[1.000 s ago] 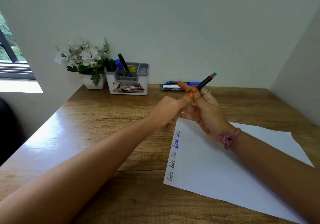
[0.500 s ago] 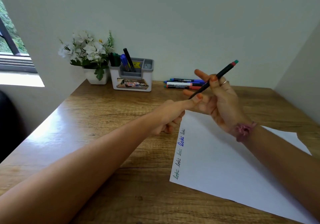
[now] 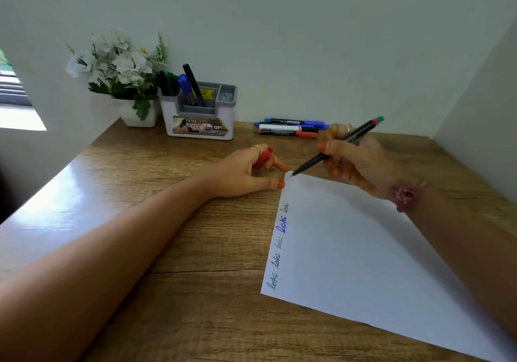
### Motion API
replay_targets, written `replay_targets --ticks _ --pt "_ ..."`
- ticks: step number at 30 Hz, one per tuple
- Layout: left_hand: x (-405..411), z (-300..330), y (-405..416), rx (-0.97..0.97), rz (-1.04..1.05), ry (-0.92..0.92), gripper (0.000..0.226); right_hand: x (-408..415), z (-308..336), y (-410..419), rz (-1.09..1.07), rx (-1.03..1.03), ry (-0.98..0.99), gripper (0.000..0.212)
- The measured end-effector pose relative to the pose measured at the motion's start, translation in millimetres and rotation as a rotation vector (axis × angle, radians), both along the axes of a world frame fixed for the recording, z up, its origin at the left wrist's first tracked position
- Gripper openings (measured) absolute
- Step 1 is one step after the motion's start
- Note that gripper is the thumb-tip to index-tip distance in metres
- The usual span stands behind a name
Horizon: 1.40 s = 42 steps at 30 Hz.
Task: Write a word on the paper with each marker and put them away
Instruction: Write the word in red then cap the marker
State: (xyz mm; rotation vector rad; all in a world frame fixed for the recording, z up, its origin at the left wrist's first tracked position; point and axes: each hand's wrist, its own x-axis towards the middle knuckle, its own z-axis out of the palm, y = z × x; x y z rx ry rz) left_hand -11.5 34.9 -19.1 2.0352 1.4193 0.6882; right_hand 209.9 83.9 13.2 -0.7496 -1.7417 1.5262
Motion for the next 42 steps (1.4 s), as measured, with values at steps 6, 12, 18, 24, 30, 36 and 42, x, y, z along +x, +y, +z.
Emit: replay_targets --ticks 6,12,18,24,30,36,42 --pt "5 -9 10 0.048 0.003 0.084 0.025 -10 0 12 0.301 -0.059 -0.246 0.023" --pt "4 -12 13 0.088 -0.013 0.101 0.025 -16 -34 10 0.237 0.222 -0.205 0.012" --pt "3 -14 15 0.092 -0.008 0.066 0.034 -19 -34 12 0.167 0.272 -0.203 0.009" --pt "6 -12 12 0.107 -0.006 0.061 0.035 -24 -39 6 0.140 0.301 -0.226 0.008" --pt "7 -11 13 0.097 0.022 0.048 0.036 -24 -37 4 0.169 0.319 -0.287 0.010" --pt "4 -13 15 0.086 0.005 0.022 0.039 -23 -38 6 0.158 0.316 -0.313 0.008" --pt "6 -13 16 0.073 0.037 0.015 0.036 -25 -38 7 0.156 0.334 -0.313 0.010"
